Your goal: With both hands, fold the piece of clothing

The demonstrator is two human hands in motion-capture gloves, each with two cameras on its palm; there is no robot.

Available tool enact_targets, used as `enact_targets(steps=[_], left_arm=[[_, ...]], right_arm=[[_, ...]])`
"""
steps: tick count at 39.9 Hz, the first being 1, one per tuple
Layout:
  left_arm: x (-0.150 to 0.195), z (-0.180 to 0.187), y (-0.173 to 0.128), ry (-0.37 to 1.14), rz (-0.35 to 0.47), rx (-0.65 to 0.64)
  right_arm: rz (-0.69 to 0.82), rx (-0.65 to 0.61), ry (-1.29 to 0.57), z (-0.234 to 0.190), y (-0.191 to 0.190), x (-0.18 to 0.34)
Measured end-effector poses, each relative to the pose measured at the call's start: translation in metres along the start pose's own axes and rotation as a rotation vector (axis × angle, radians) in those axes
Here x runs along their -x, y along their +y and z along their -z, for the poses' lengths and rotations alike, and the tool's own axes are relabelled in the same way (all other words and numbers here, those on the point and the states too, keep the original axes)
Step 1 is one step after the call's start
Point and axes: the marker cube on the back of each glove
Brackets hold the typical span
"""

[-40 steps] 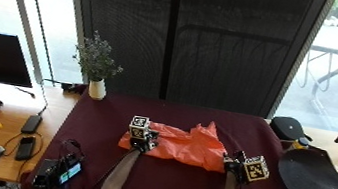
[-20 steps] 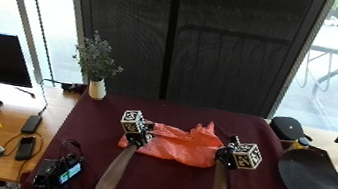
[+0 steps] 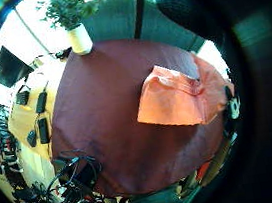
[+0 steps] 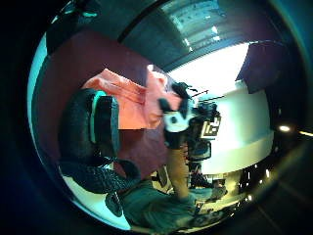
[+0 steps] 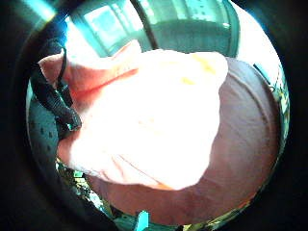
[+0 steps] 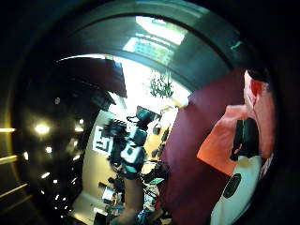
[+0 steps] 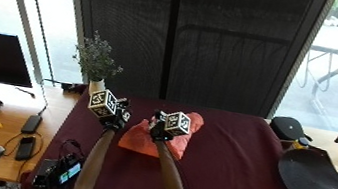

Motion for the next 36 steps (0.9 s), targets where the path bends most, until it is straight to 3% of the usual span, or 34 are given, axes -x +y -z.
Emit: enact_targets(steps=[4,9,14,17,19,23,27,29,34,36], left_arm=[[0.011,-0.001,0.001,-0.042,0.003,-0.015],[0.019,-0.016,0.008,-0.141,-0.027,0.013],[0.006,-0.011,0.037,-0.193,-0.006,0.112],[-0.004,-0.021,0.041,-0.083,-0.085,0.148],[-0.006,-0.033,0.039,-0.022,-0.121,0.174],[-0.004,-0.042,0.044,-0.061,-0.048,0.223],[-0.015,-0.052,0.032,0.032,-0.165,0.122],[-0.018,-0.054,0.029,0.023,-0.187,0.095],[-0.013,-0.052,0.032,-0.142,-0.057,0.097],[-0.016,-0.054,0.034,-0.162,-0.047,0.12]], right_arm=[[0.037,0.08,-0.014,-0.043,0.014,0.023],[-0.027,0.294,0.053,-0.118,0.045,0.017],[-0.03,0.361,0.214,-0.145,0.056,-0.003],[0.003,0.376,0.212,-0.148,0.056,-0.006],[-0.009,0.451,0.181,-0.146,0.063,-0.008],[0.108,0.522,0.012,-0.139,0.062,-0.012],[0.2,0.495,-0.133,-0.109,0.056,-0.014],[0.221,0.463,-0.088,-0.088,0.048,-0.021],[0.21,0.503,0.205,-0.02,0.032,-0.034],[0.178,0.554,0.358,0.02,0.029,-0.032]])
